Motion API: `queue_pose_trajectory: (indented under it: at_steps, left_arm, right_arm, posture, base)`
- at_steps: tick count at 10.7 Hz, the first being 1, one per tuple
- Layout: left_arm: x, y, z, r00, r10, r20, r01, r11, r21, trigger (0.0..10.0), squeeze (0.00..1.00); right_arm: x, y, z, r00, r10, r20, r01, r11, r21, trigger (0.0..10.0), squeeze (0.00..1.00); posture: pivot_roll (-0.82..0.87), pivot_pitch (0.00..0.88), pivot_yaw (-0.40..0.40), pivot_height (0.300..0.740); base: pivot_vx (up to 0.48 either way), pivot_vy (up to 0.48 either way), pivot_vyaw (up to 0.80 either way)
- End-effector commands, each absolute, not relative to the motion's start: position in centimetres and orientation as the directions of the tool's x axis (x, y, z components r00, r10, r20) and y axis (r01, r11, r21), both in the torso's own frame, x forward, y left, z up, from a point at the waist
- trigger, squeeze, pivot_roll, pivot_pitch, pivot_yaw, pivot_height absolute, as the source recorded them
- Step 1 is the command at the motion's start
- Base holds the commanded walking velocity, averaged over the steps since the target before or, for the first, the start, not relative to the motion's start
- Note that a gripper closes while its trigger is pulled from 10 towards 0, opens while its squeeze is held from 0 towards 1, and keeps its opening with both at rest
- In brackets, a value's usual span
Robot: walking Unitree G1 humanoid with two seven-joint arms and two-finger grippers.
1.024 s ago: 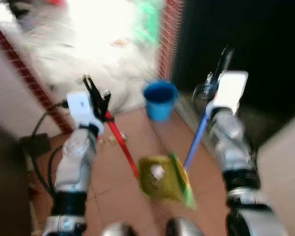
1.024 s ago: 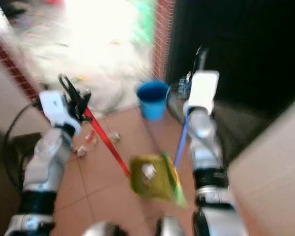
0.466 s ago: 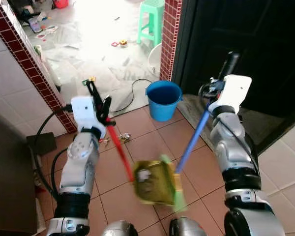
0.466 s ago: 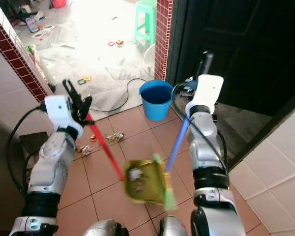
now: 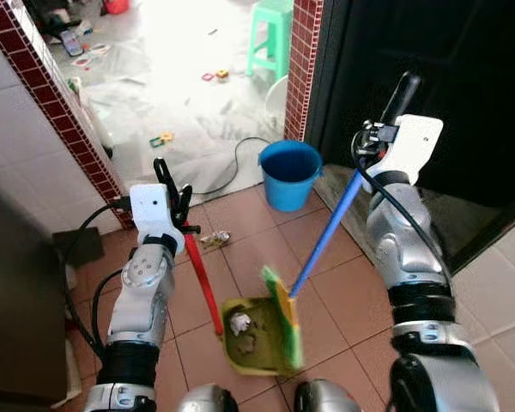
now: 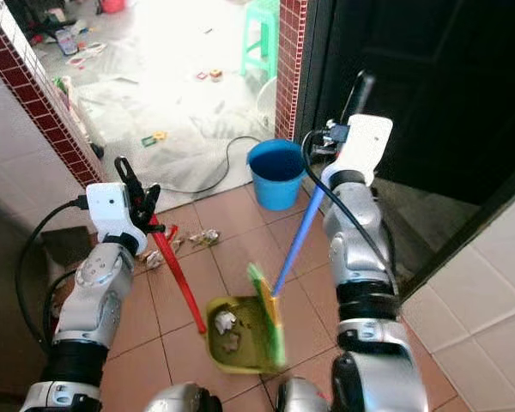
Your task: Sweep floor
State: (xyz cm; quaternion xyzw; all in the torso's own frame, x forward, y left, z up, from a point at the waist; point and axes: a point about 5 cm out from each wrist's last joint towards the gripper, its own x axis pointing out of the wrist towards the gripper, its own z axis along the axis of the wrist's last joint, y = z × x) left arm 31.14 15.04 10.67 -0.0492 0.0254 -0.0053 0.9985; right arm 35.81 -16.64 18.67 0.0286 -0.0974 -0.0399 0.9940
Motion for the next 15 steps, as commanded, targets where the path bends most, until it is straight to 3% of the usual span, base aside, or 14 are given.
queue_pose_trajectory:
  at_steps: [1,2,3,4,8,15]
  left_arm:
    - [31.7,16.4,12.6,0.998,0.046,0.047,-0.042,0.996,-0.085,10.0,0.0]
    - [32.0,17.7,14.1,0.988,0.112,0.11,-0.111,0.994,-0.022,10.0,0.0]
    - [32.2,18.3,14.7,0.979,0.145,0.141,-0.146,0.989,-0.006,10.0,0.0]
    - [32.6,18.5,16.4,0.969,0.158,0.189,-0.147,0.987,-0.073,10.0,0.0]
    - [33.7,18.0,20.4,0.939,0.147,0.309,-0.104,0.983,-0.152,10.0,0.0]
    - [34.8,17.3,23.2,0.912,0.151,0.381,-0.069,0.973,-0.221,10.0,0.0]
  right_arm:
    - [35.6,-16.7,19.8,0.963,-0.066,0.26,0.068,0.998,0.002,10.0,0.0]
    - [35.4,-17.5,18.9,0.965,-0.088,0.246,0.12,0.986,-0.116,10.0,0.0]
    - [35.2,-17.8,18.3,0.968,-0.083,0.239,0.121,0.981,-0.15,10.0,0.0]
    - [34.8,-18.3,16.1,0.983,-0.074,0.167,0.103,0.979,-0.177,10.0,0.0]
    - [34.7,-17.5,15.3,0.986,-0.046,0.162,0.074,0.982,-0.176,10.0,0.0]
    - [34.7,-15.8,15.7,0.978,0.062,0.2,-0.024,0.982,-0.186,10.0,0.0]
  posture:
    - [-0.1,0.057,0.079,0.74]
    - [-0.1,0.054,0.078,0.74]
    - [-0.1,0.049,0.077,0.74]
    - [-0.1,0.046,0.076,0.74]
    - [-0.1,0.038,0.078,0.74]
    - [-0.11,0.029,0.072,0.74]
  base:
    - [0.0,0.0,0.0]
    - [0.0,0.0,0.0]
    - [0.0,0.0,-0.56]
    - [0.0,0.0,-0.44]
    - [0.0,0.0,-0.16]
    - [0.372,0.0,-0.06]
